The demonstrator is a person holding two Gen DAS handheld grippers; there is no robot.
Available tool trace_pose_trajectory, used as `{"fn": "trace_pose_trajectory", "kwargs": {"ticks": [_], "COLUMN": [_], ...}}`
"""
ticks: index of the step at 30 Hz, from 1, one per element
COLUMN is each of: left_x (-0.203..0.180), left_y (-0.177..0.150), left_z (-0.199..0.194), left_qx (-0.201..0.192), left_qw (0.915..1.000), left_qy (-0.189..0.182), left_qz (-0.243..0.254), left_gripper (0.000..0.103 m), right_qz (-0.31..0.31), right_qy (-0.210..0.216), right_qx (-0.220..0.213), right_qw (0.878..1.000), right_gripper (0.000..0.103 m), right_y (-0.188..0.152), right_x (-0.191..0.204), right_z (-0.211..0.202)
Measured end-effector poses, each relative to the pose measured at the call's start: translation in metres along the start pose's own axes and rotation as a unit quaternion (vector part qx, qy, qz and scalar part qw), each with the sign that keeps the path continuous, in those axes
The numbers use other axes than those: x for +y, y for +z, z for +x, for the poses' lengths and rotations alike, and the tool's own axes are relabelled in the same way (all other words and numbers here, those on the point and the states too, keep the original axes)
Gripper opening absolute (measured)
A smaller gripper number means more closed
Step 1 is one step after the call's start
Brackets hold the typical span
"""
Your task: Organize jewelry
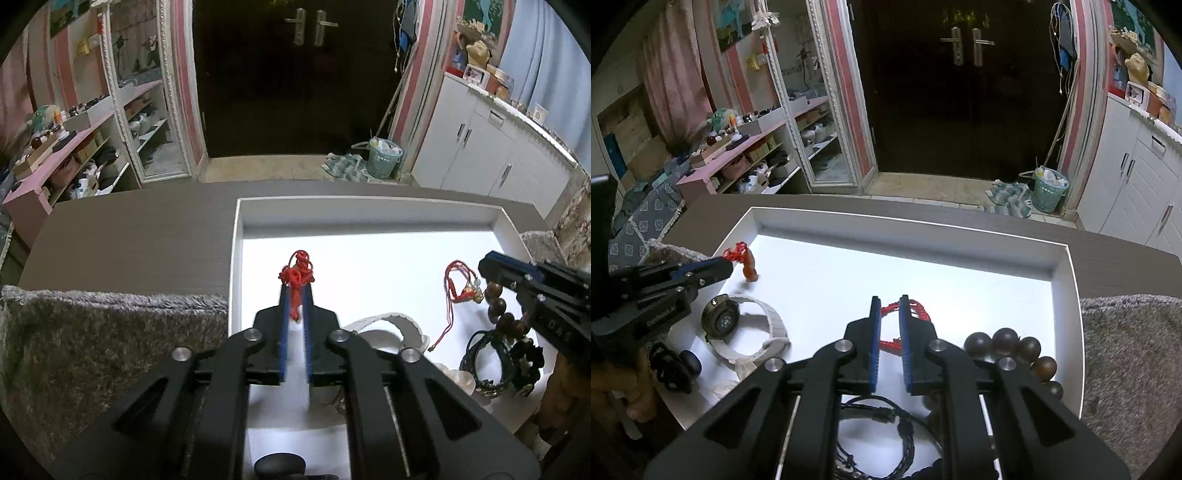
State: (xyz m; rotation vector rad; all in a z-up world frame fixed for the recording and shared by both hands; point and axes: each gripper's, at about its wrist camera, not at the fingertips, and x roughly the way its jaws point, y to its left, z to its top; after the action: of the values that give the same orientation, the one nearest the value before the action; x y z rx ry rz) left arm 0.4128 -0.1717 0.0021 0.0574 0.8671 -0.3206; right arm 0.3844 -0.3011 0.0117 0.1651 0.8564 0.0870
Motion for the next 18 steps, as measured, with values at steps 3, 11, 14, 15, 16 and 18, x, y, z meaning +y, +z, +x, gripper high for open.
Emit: {"fn": "trace_pose_trajectory", "kwargs": {"ticks": [3, 11, 14, 15, 16, 18], "left_x": [0.001, -0.003, -0.013, -0.016, -0.017, -0.016], "left_y": [0.000, 0.009, -0.001, -0.009, -0.017, -0.043], "left_z": [-0.007, -0.051, -0.081, -0.090, -0.099, -0.118], "left_qx": [-0.008, -0.053, -0.069, -0.074, -0.078, -0.078], "left_qw": [1.0000, 0.9985, 0.9974, 0.9968, 0.9963, 0.9960], "left_qy": [0.004, 0.013, 0.017, 0.022, 0.026, 0.028], "left_qz": [-0.002, -0.003, 0.012, 0.018, 0.025, 0.032], "left_gripper": [0.031, 0.038, 0.047, 0.049, 0.050, 0.050], "right_qz": [0.001, 0.007, 0.003, -0.003, -0.007, -0.013], "right_qy": [0.003, 0.000, -0.007, -0.011, -0.016, -0.026], "right_qx": [-0.001, -0.051, -0.073, -0.076, -0.078, -0.080], "right_qw": [1.000, 0.999, 0.997, 0.997, 0.997, 0.996], "right_gripper": [0.010, 0.010, 0.011, 0.011, 0.011, 0.021], "right_y": [-0.001, 0.009, 0.003, -0.003, -0.008, -0.029], "right_x": [-0.001, -0.005, -0.008, -0.009, -0.011, -0.018], "right_z": [-0.002, -0.052, -0.091, -0.103, -0.112, -0.135]}}
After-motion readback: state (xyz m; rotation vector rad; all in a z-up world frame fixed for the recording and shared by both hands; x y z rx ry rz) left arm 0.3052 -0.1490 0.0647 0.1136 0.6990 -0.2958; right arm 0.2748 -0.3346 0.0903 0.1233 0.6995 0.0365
